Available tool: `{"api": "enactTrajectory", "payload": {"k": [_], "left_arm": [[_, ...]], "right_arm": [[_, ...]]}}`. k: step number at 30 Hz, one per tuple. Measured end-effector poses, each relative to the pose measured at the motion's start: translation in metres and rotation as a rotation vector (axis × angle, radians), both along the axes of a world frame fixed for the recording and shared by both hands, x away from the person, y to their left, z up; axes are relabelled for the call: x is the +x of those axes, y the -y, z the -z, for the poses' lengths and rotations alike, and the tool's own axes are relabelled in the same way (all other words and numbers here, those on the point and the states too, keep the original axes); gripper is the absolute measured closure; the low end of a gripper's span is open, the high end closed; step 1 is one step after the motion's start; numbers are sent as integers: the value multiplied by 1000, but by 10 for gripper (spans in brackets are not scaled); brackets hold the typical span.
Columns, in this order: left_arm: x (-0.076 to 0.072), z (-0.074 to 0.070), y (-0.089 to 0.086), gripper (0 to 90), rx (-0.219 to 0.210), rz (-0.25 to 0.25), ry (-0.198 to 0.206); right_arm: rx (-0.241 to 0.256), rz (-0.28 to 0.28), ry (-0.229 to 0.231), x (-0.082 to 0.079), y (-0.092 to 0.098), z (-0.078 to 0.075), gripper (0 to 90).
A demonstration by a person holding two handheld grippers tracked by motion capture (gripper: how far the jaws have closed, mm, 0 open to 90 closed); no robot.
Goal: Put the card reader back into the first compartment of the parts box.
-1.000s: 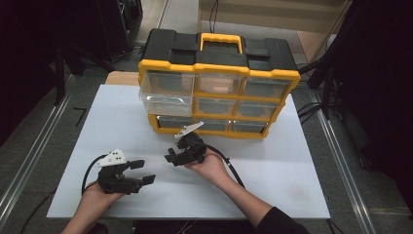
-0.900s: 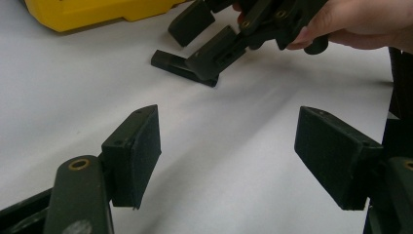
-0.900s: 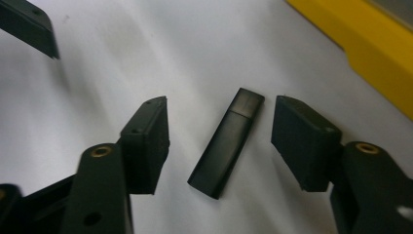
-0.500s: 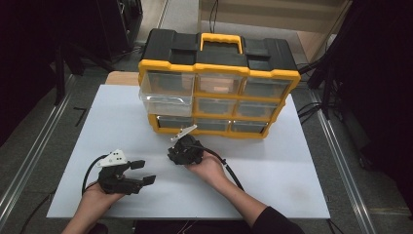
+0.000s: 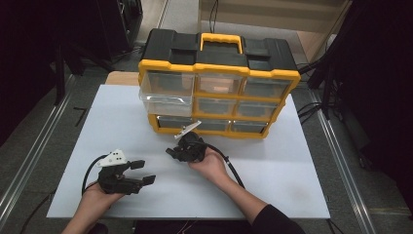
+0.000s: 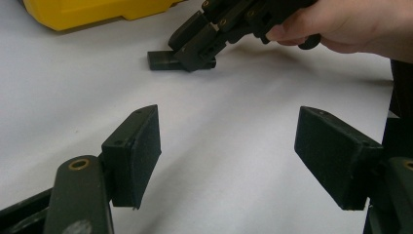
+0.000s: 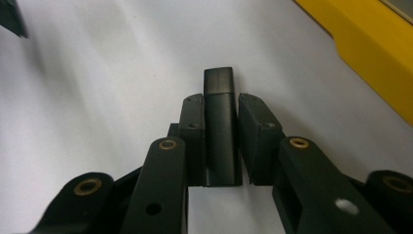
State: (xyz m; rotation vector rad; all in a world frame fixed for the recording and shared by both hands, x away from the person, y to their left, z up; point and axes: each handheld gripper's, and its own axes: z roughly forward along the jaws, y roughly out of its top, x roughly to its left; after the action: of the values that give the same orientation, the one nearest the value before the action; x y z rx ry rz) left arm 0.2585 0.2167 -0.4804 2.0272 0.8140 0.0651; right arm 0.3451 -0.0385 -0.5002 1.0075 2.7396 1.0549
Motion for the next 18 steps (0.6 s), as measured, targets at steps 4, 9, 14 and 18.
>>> {"api": "enactTrajectory", "payload": {"k": [4,9,14,18], "left_arm": [[0,0,0,265,0,-1,-1],[0,0,0,265,1,-2,0],[0,0,0,265,1,-2,3],[0,0,-1,265,1,-4,2]], "right_arm": [[25,-23,-36,1,7,-5,711],[35,-70,-44,-4,15,-16,711],[60,-105,-49,-9,24,-27,711],[98,-132,-35,-14,36,-38,711]]}}
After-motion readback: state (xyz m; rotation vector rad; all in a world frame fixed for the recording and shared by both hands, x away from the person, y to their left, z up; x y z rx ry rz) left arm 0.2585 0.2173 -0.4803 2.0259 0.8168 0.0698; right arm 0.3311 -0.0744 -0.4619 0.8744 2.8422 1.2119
